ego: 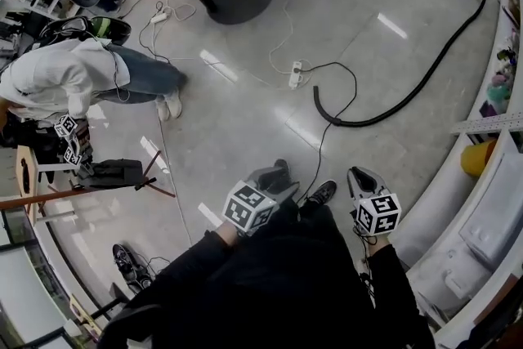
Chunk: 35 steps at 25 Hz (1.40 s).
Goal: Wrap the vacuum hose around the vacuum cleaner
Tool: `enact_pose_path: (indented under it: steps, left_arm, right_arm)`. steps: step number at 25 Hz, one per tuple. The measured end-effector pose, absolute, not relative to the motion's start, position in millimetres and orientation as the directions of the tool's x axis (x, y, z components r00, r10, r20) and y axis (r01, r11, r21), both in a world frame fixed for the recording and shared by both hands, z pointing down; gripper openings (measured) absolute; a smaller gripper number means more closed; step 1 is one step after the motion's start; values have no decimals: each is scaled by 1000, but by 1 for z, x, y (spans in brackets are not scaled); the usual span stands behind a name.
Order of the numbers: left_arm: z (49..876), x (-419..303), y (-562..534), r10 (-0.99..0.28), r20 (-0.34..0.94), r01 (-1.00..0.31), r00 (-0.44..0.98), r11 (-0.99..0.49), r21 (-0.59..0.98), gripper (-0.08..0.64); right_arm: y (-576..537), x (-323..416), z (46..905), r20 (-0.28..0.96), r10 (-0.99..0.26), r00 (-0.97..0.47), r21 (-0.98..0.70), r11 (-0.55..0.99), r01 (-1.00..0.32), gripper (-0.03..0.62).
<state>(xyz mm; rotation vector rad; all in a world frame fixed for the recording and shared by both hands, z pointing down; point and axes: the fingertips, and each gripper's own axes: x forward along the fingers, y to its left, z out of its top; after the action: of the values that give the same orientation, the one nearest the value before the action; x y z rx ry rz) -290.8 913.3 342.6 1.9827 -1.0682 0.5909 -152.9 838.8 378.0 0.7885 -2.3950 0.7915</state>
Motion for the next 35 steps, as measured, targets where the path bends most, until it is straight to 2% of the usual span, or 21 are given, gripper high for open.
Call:
enact_pose_path:
  steps: [10,16,21,26,27,29,33,35]
  left_arm:
    - [404,-322,824,-412,674,-789,614,-333,516,216]
    - [449,-371,733,-363,700,-769,616,-471,433,216]
    - [482,-397,683,-313,720,-757,619,-480,442,216]
    - [527,-401,646,-302,740,-776,601,-443,449,216]
    - [536,-400,642,-304,743,-780,596,-440,445,210]
    - [553,-398,636,-306,754,-789,582,-438,431,94]
    - [596,-395,636,-293,808,-836,510,-389,387,88]
    - [621,-392,640,-294,822,-854,487,-355,380,26]
  right_arm:
    - [763,-194,425,713,-304,-633,-331,650,-684,38]
    - [695,-238,456,769,-291,-569,-292,631,-718,40]
    - [648,-255,494,803,-276,-529,-275,616,-738,44]
    - [618,-259,561,823,-224,-523,-316,585,-747,120]
    - [616,-261,576,823,-209,-529,-327,588,-740,124]
    - [610,-267,607,820,-173,-545,-351,600,-719,124]
    - [597,-270,676,816,-108,-567,-385,630,-674,124]
    - [592,-270,712,815,-80,-574,-397,645,-653,126]
